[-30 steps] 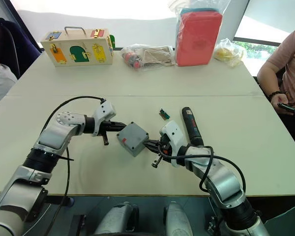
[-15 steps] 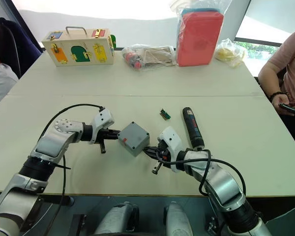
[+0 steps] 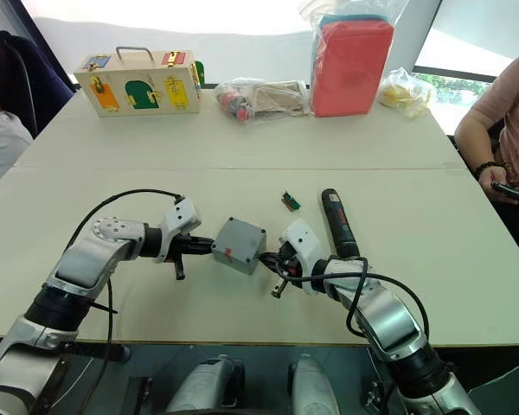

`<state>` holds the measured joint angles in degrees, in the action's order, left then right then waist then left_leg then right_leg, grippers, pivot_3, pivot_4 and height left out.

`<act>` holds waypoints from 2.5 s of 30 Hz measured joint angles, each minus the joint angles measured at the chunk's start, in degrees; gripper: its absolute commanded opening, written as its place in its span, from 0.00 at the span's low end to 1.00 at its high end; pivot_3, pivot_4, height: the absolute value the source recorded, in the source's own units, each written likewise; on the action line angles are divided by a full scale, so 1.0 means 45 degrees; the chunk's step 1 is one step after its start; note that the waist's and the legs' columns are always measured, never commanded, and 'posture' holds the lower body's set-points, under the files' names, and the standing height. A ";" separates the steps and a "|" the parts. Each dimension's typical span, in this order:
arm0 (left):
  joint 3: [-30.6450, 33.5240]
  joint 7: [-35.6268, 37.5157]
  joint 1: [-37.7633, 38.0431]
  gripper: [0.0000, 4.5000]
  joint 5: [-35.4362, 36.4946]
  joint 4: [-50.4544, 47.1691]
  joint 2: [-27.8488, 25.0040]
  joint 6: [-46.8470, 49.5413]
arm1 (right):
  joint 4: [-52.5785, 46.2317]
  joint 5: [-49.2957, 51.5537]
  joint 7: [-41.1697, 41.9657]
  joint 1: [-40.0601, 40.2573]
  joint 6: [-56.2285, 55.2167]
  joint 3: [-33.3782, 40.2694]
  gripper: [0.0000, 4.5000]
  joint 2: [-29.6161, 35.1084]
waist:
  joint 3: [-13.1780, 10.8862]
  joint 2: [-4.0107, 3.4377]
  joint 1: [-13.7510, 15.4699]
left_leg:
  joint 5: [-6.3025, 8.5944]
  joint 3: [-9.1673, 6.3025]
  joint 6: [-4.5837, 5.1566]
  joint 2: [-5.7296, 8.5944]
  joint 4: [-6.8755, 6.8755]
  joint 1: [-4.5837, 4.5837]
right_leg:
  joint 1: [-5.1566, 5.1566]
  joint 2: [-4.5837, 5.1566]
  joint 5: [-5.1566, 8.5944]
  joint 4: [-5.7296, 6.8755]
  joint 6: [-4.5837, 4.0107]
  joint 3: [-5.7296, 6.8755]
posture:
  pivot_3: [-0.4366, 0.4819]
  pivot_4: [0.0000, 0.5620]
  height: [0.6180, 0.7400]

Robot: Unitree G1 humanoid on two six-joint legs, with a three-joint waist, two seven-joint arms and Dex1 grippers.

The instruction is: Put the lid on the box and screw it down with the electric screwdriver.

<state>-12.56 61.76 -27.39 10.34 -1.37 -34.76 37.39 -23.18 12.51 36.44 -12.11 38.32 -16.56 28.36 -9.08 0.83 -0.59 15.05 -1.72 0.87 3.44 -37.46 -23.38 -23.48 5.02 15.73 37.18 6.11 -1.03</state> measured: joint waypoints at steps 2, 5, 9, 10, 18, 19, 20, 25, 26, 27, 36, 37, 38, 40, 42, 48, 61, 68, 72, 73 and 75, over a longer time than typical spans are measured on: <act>0.0000 0.0000 0.0033 0.00 0.0064 -0.0112 -0.0030 0.0171 | 0.0013 -0.0033 0.0000 -0.0010 0.0000 0.0023 0.01 0.0001 | 0.0000 0.0000 0.0000 | 0.0000 0.0000 0.0000 0.0000 0.0001 0.0000 | 0.0000 0.0000 0.0000 -0.0001 0.0000 0.0000 | 0.48 0.27 0.98; 0.0000 0.0001 0.0065 0.00 0.0125 -0.0392 -0.0070 0.0461 | 0.0163 -0.0103 0.0004 -0.0064 -0.0028 0.0063 0.01 0.0002 | 0.0000 0.0000 -0.0003 | 0.0000 0.0000 0.0000 0.0000 0.0001 0.0000 | -0.0001 0.0000 0.0000 0.0000 0.0000 -0.0001 | 0.48 0.27 0.98; -0.0015 0.0008 0.0211 0.00 0.0355 -0.0744 -0.0072 0.0741 | 0.0359 -0.0248 0.0002 -0.0091 -0.0179 0.0235 0.01 0.0004 | 0.0000 0.0000 -0.0001 | 0.0000 0.0000 0.0000 0.0000 0.0001 0.0000 | -0.0001 0.0001 0.0000 -0.0001 0.0000 -0.0001 | 0.48 0.27 0.98; -0.0015 0.0019 0.0230 0.00 0.0383 -0.0817 -0.0074 0.0791 | 0.0414 -0.0255 0.0005 -0.0104 -0.0235 0.0267 0.01 0.0007 | 0.0000 0.0000 -0.0001 | 0.0000 0.0000 0.0000 0.0000 0.0001 0.0000 | 0.0000 0.0001 0.0000 -0.0001 0.0000 -0.0001 | 0.48 0.27 0.98; -0.0054 0.0033 0.0497 0.00 0.0669 -0.1292 -0.0121 0.1080 | 0.0750 -0.0358 0.0116 -0.0384 -0.0479 0.0386 0.01 0.0050 | 0.0000 0.0000 -0.0002 | -0.0001 0.0000 -0.0002 0.0000 0.0003 0.0000 | -0.0001 0.0003 0.0000 -0.0002 0.0000 -0.0003 | 0.48 0.27 0.98; -0.0054 -0.0014 0.0497 0.00 0.0669 -0.1291 -0.0120 0.1076 | 0.0749 -0.0356 0.0157 -0.0384 -0.0479 0.0389 0.01 0.0063 | 0.0000 0.0000 -0.0004 | -0.0001 0.0000 -0.0001 0.0000 0.0003 0.0000 | -0.0001 0.0003 0.0000 -0.0003 0.0000 -0.0003 | 0.48 0.27 0.98; -0.0052 -0.0052 0.0497 0.00 0.0669 -0.1291 -0.0120 0.1074 | 0.0749 -0.0355 0.0194 -0.0384 -0.0478 0.0389 0.01 0.0070 | 0.0000 0.0000 -0.0005 | -0.0001 0.0000 -0.0001 0.0000 0.0003 0.0000 | -0.0001 0.0003 0.0000 -0.0003 0.0000 -0.0003 | 0.48 0.27 0.98; -0.0039 -0.0205 0.0473 0.00 0.0665 -0.1061 -0.0121 0.0889 | 0.0651 -0.0326 0.0316 -0.0379 -0.0379 0.0389 0.01 0.0067 | 0.0000 0.0000 -0.0008 | -0.0001 0.0000 -0.0001 -0.0001 0.0005 0.0000 | -0.0003 0.0003 0.0000 -0.0003 0.0000 -0.0003 | 0.48 0.27 0.98; -0.0039 -0.0227 0.0439 0.00 0.0663 -0.0936 -0.0118 0.0780 | 0.0613 -0.0319 0.0349 -0.0374 -0.0341 0.0388 0.01 0.0067 | 0.0000 0.0000 -0.0007 | -0.0001 0.0000 -0.0002 -0.0001 0.0006 0.0000 | -0.0003 0.0003 0.0000 -0.0002 -0.0001 -0.0003 | 0.48 0.27 0.98; -0.0035 -0.0250 0.0408 0.00 0.0656 -0.0855 -0.0116 0.0730 | 0.0583 -0.0311 0.0370 -0.0369 -0.0329 0.0387 0.01 0.0063 | 0.0000 0.0000 -0.0007 | -0.0001 0.0000 -0.0002 0.0000 0.0006 0.0000 | -0.0004 0.0002 0.0000 -0.0002 0.0000 -0.0003 | 0.48 0.27 0.98; 0.0254 -0.0814 0.0458 0.00 0.0824 -0.0797 -0.0253 0.0524 | 0.0290 -0.0247 0.0453 0.0018 -0.0172 0.0479 0.01 0.0502 | 0.0000 0.0000 -0.0008 | -0.0001 0.0000 -0.0002 -0.0001 0.0011 0.0000 | -0.0006 0.0005 0.0000 -0.0005 0.0000 -0.0005 | 0.48 0.27 0.98; 0.0579 -0.0827 0.0548 0.00 0.1032 -0.0880 -0.0421 0.0670 | -0.0014 -0.0189 0.0418 0.0257 -0.0048 0.0814 0.01 0.0654 | -0.0001 -0.0001 -0.0004 | -0.0001 0.0000 -0.0002 -0.0001 0.0014 -0.0001 | -0.0010 0.0008 0.0000 -0.0005 0.0000 -0.0006 | 0.48 0.27 0.98; 0.0927 -0.0824 0.0551 0.00 0.1204 -0.0920 -0.0645 0.0820 | -0.0243 -0.0134 0.0380 0.0420 0.0031 0.1131 0.01 0.0814 | -0.0001 -0.0001 -0.0001 | -0.0001 -0.0002 -0.0002 -0.0003 0.0014 -0.0004 | -0.0012 0.0008 0.0000 -0.0006 0.0000 -0.0005 | 0.48 0.27 0.98; 0.1945 -0.0749 0.0322 0.00 0.2078 -0.1043 -0.0807 0.1589 | -0.0917 0.0280 0.0311 0.0787 0.0299 0.2063 0.01 0.0920 | -0.0004 -0.0004 0.0033 | 0.0000 -0.0003 -0.0002 -0.0003 0.0012 -0.0006 | -0.0009 0.0009 0.0000 -0.0007 0.0000 -0.0003 | 0.48 0.27 0.98; 0.2738 -0.0710 -0.0322 0.00 0.2863 -0.1359 -0.0928 0.2281 | -0.1560 0.0693 0.0225 0.0975 0.0477 0.2933 0.01 0.0943 | -0.0004 0.0000 0.0084 | 0.0000 -0.0008 -0.0002 -0.0002 0.0006 -0.0006 | 0.0003 0.0010 0.0000 -0.0012 0.0000 0.0005 | 0.48 0.27 0.98; 0.2121 0.0475 -0.1019 0.00 0.4152 -0.3900 -0.2044 0.2990 | -0.2063 0.1418 -0.0600 0.1683 0.1445 0.4644 0.36 0.0811 | 0.0001 -0.0011 0.0092 | -0.0002 0.0003 -0.0007 0.0001 0.0021 0.0002 | 0.0007 0.0015 0.0000 -0.0025 0.0000 -0.0008 | 0.48 0.27 0.98; 0.0370 0.0738 -0.0822 0.00 0.3757 -0.4109 -0.2142 0.2041 | -0.1444 0.1399 -0.1498 0.1375 0.2181 0.3831 0.83 0.0590 | -0.0001 -0.0009 0.0019 | -0.0011 0.0000 -0.0020 -0.0004 0.0027 0.0001 | 0.0005 0.0007 0.0001 -0.0024 -0.0003 -0.0005 | 0.48 0.27 0.98; 0.0330 0.0456 -0.0188 0.00 0.3637 -0.4178 -0.2205 0.1850 | -0.0706 0.1137 -0.1519 0.1328 0.1732 0.3496 0.43 0.0646 | -0.0003 -0.0008 -0.0002 | -0.0012 0.0001 -0.0019 -0.0005 0.0027 0.0001 | 0.0003 0.0004 0.0001 -0.0022 -0.0003 -0.0005 | 0.48 0.27 0.98; 0.0331 0.0347 -0.0188 0.00 0.3643 -0.4203 -0.2204 0.1849 | -0.0610 0.1121 -0.1547 0.1118 0.1667 0.3482 0.43 0.0644 | -0.0003 -0.0008 0.0010 | -0.0012 0.0001 -0.0019 -0.0004 0.0025 0.0001 | 0.0006 0.0004 0.0001 -0.0022 -0.0003 -0.0004 | 0.48 0.27 0.98; 0.0331 0.0330 -0.0187 0.00 0.3644 -0.4203 -0.2204 0.1848 | -0.0572 0.1119 -0.1557 0.1093 0.1665 0.3481 0.43 0.0643 | -0.0003 -0.0008 0.0008 | -0.0012 0.0000 -0.0019 -0.0004 0.0025 0.0001 | 0.0006 0.0003 0.0001 -0.0022 -0.0003 -0.0004 | 0.48 0.27 0.98; 0.0331 0.0292 -0.0176 0.00 0.3644 -0.4203 -0.2204 0.1838 | -0.0492 0.1108 -0.1623 0.1086 0.1665 0.3477 0.43 0.0616 | -0.0003 -0.0008 0.0002 | -0.0012 0.0001 -0.0019 -0.0004 0.0026 0.0001 | 0.0005 0.0003 0.0001 -0.0022 -0.0003 -0.0004 | 0.48 0.27 0.98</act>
<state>-11.07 63.08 -28.18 26.74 -20.28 -44.68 45.66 -25.40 17.49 29.14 -7.22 45.82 -0.91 31.13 -9.09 0.79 -0.58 15.00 -1.72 0.79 3.42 -37.34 -23.37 -23.46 5.03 15.73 37.08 6.09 -1.05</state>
